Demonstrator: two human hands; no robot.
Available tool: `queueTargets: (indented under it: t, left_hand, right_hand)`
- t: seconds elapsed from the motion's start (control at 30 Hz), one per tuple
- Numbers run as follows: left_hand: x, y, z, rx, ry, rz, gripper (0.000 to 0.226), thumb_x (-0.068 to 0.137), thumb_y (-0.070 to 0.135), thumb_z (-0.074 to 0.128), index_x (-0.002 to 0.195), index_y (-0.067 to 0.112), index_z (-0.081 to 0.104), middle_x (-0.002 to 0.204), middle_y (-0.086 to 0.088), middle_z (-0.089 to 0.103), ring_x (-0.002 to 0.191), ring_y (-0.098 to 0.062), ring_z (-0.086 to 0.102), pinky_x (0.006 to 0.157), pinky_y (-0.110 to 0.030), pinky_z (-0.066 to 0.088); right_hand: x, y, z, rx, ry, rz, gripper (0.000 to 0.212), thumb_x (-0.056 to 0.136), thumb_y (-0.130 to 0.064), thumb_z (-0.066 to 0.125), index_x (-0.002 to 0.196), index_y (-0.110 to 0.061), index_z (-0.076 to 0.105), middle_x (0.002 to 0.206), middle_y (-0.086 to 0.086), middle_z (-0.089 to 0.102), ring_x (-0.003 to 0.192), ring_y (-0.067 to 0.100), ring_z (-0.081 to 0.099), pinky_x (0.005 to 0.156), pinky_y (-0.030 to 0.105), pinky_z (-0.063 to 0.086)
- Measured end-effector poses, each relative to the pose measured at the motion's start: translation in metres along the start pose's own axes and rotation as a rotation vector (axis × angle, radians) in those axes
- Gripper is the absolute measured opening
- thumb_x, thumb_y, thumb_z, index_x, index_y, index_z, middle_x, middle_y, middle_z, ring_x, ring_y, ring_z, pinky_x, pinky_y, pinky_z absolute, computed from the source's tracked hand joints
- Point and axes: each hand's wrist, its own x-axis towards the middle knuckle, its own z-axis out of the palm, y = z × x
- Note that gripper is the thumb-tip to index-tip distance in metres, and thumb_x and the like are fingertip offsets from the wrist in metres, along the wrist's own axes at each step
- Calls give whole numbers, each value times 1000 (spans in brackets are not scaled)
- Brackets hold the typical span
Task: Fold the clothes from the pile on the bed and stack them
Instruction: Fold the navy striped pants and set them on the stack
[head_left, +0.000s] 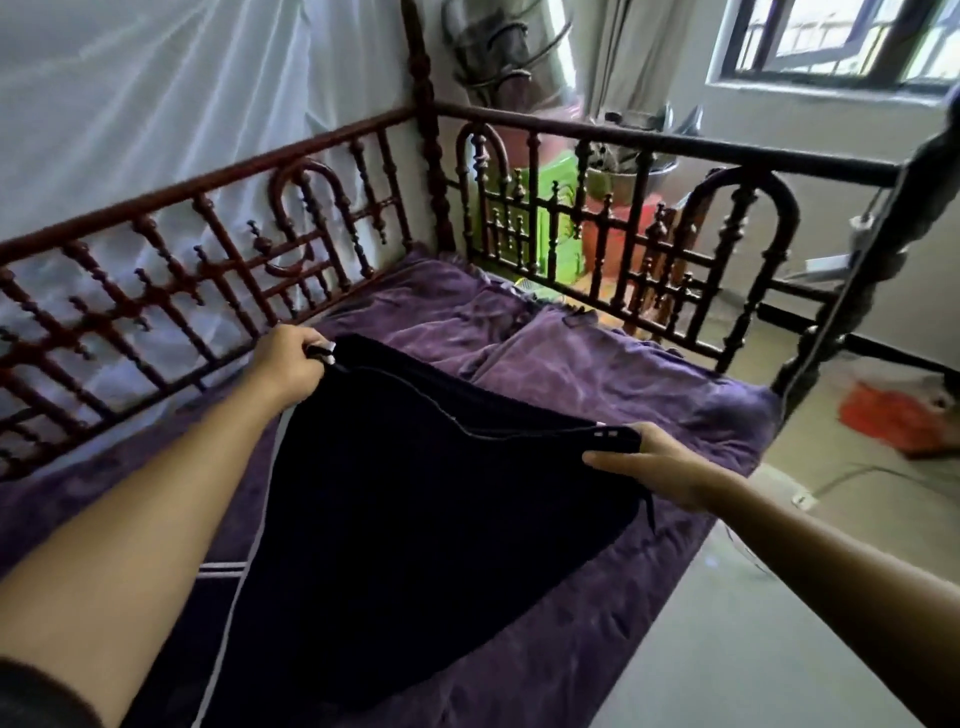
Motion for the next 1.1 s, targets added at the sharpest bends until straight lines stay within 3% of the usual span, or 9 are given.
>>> queueTargets:
  t: [0.13,0.3,0.4,0.57,0.63,0.73,0.87,0.97,1.1]
  left_hand:
    - [16,61,86,-2,-111,-19,14,81,3,65,92,8,73,95,-18,71,94,-34,65,80,-37,51]
    - [40,115,161,13,-217,-36,7,81,21,72,86,16,72,91,-11,70,92,-29,64,79,-39,52]
    - [77,150,201,-11,-222,8,12,81,21,73,90,12,73,92,-12,71,93,-31,63,78,-35,49]
    - [150,221,265,-114,-207,59,9,82,11,67,88,9,73,87,-17,70,90,-34,63,77,-36,48]
    - [174,248,292,-125,-203,77,12,81,7,64,88,11,73,87,-17,70,88,-35,64,75,-37,49]
    - [200,280,337,-135,-237,88,16,80,8,61,90,14,73,92,-16,71,93,-34,63,80,-38,50]
    - [226,304,406,-120,-358,84,14,78,8,60,83,14,71,89,-10,71,91,-29,63,79,-34,49]
    - [243,308,466,-167,-389,-31,11,78,5,63,80,12,71,85,-10,71,89,-28,61,74,-25,40]
    - [266,292,542,-218,-456,-184,17,84,20,68,100,15,69,95,-5,67,99,-22,52,79,-24,37]
  right_hand:
    - [29,48,-85,-201,162,36,18,86,-23,71,102,-15,72,95,11,73,89,31,70,85,48,56]
    - [67,101,-150,-318,346,103,22,86,-31,70,106,-22,72,93,0,73,86,18,68,83,44,56]
    - [91,124,-182,-387,429,150,21,86,-37,69,104,-27,72,93,-3,72,85,18,66,80,41,55]
    - [131,153,-239,-454,585,197,12,85,-39,68,89,-28,72,69,-17,65,65,4,61,57,25,44]
    - [152,169,-261,-439,633,230,13,86,-36,67,90,-24,72,69,-11,67,66,11,63,60,29,48]
    - [184,201,-289,-399,666,310,18,87,-32,66,97,-18,72,84,7,72,78,30,65,73,41,53]
    - [228,250,-319,-431,675,440,25,87,-38,63,105,-21,70,92,10,72,86,32,64,71,32,46]
    - [269,285,-337,-484,611,544,26,86,-42,62,102,-22,67,96,10,72,90,33,65,77,37,51]
    - [315,326,-348,-568,476,669,25,83,-45,63,92,-21,62,93,11,71,89,34,65,73,38,51]
